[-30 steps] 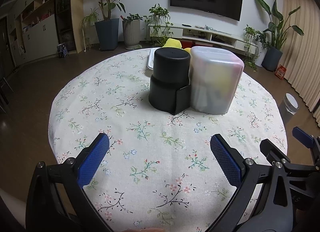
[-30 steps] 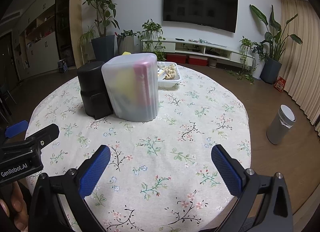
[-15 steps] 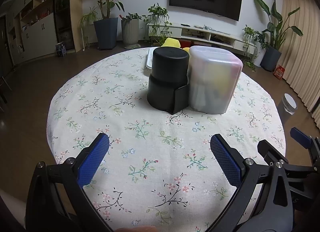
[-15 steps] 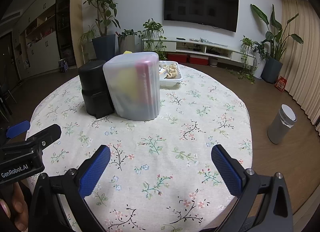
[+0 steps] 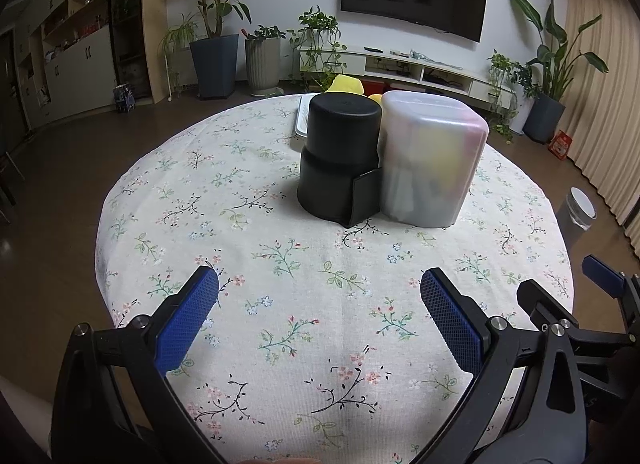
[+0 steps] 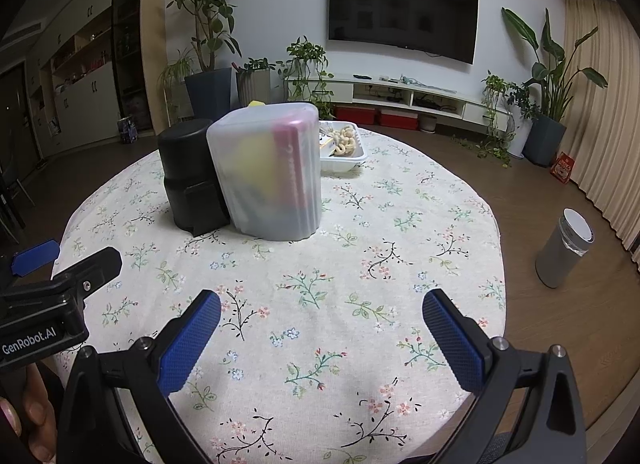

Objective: Organize soft objects

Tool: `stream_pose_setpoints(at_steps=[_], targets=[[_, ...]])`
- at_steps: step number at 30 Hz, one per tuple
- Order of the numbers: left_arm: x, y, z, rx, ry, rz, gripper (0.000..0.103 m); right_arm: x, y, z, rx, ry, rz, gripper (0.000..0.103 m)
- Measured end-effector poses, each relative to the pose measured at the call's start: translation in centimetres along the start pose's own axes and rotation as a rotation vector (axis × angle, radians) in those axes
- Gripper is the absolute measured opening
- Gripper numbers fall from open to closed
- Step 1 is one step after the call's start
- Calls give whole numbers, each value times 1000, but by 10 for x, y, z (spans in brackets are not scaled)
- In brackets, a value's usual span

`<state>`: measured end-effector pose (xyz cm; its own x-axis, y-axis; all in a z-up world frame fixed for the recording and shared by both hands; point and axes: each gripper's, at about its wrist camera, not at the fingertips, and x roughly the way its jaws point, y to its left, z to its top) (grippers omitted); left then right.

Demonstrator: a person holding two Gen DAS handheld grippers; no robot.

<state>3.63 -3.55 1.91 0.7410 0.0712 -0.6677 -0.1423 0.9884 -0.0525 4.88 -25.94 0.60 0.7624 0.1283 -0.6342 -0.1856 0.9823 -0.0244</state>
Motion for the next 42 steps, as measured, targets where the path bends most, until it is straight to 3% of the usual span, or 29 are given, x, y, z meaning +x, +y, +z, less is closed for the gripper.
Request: stream_pose_setpoints(at_steps=[42], targets=[[2, 0, -3, -7, -12, 5, 103, -1, 2, 1, -2, 6, 2, 103]])
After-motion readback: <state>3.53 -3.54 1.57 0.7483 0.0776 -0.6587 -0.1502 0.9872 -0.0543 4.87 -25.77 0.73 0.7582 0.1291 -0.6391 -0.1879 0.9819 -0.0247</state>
